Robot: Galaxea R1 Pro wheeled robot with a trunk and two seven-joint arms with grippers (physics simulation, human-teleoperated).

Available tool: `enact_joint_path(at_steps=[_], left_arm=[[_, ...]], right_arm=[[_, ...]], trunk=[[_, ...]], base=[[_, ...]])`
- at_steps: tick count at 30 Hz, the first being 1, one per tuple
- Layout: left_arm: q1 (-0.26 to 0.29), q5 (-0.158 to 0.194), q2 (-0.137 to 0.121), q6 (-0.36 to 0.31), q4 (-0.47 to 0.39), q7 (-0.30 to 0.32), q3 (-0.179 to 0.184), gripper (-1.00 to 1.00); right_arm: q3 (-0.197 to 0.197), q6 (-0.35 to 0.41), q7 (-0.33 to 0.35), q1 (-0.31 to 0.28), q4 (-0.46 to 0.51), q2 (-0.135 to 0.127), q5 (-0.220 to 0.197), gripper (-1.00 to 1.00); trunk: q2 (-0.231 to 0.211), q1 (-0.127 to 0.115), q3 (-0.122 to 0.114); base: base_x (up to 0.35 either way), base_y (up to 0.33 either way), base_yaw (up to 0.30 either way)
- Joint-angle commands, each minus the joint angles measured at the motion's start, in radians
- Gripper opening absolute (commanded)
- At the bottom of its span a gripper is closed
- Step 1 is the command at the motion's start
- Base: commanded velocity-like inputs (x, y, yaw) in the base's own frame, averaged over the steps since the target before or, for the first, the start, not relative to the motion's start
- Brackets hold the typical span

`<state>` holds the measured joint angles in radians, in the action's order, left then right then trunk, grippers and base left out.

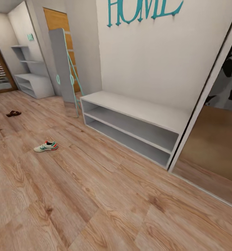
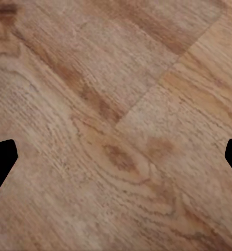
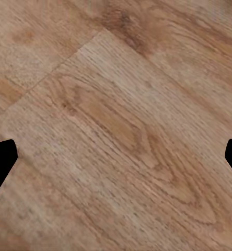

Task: Pick up the two gym shoes and the two sandals from the corridor floor and place them onto the hallstand (shoe rack) in the corridor, making sure they are on the rack and not on the floor. Arrange them so the two gym shoes are next to each other and the two sandals are next to each other.

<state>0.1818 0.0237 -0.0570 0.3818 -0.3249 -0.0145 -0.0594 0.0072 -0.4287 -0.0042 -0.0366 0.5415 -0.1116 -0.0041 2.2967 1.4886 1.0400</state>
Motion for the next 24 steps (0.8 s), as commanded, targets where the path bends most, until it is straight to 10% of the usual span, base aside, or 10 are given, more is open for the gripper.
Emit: enact_joint_path(at_steps=[1, 24], left_arm=[[0.001, 0.002, 0.000, 0.003, 0.001, -0.001, 0.000, 1.00], [0.001, 0.002, -0.001, 0.003, 0.001, -0.002, 0.000, 1.00]], right_arm=[[0.001, -0.003, 0.000, 0.000, 0.000, 0.000, 0.000, 1.00], [0.001, -0.003, 0.000, 0.000, 0.000, 0.000, 0.000, 1.00]], trunk=[[0.000, 0.000, 0.002], [0.000, 0.000, 0.029]], base=[[0.237, 0.236, 0.215], [0.239, 0.234, 0.215]])
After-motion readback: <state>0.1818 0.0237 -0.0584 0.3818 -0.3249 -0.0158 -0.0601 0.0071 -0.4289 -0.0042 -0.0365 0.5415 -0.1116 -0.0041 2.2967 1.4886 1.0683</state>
